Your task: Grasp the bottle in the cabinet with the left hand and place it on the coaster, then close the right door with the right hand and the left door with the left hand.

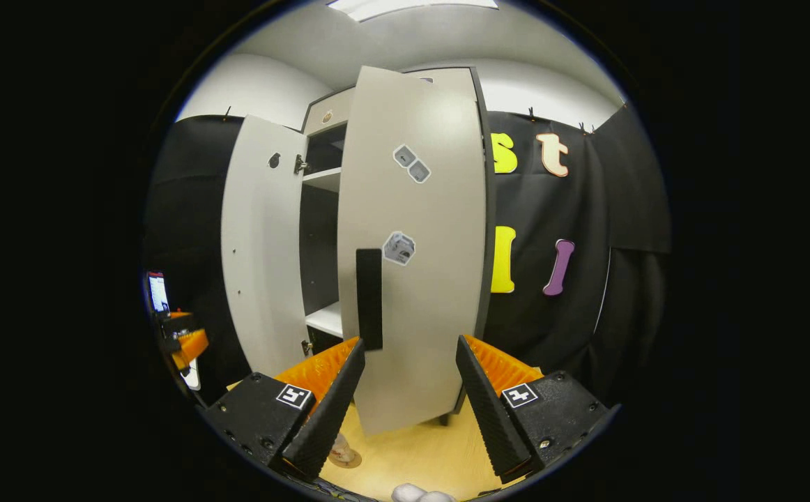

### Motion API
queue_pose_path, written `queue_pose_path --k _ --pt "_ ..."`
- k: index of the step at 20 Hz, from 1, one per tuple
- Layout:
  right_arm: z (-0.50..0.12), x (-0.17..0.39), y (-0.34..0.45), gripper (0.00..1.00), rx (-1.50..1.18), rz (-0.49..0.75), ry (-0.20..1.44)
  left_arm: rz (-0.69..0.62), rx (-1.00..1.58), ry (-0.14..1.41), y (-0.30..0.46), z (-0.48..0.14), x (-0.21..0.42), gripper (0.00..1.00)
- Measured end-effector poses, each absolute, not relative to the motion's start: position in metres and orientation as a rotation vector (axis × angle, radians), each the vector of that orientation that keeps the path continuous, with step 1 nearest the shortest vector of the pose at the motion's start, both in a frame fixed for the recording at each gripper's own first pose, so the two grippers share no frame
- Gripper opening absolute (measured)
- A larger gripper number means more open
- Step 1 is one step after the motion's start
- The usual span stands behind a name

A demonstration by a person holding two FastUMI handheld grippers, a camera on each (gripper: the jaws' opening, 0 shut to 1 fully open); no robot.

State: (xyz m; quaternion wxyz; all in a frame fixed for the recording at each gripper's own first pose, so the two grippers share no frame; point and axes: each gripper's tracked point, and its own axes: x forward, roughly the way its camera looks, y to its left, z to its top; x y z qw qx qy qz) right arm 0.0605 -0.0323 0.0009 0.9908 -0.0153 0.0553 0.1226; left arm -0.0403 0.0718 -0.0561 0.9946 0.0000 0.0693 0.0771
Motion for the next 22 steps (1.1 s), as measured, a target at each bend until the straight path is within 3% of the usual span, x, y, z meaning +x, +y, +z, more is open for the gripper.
queue_pose_path --k 12,22 --pt "-0.050 -0.023 -0.063 0.81 0.052 0.099 0.213 0.290 0.074 0.087 0.235 -0.030 0.020 0.95" --pt "-0.061 -0.056 -0.090 0.82 0.078 -0.023 0.255 0.264 0.014 0.081 0.275 -0.032 0.102 0.95"
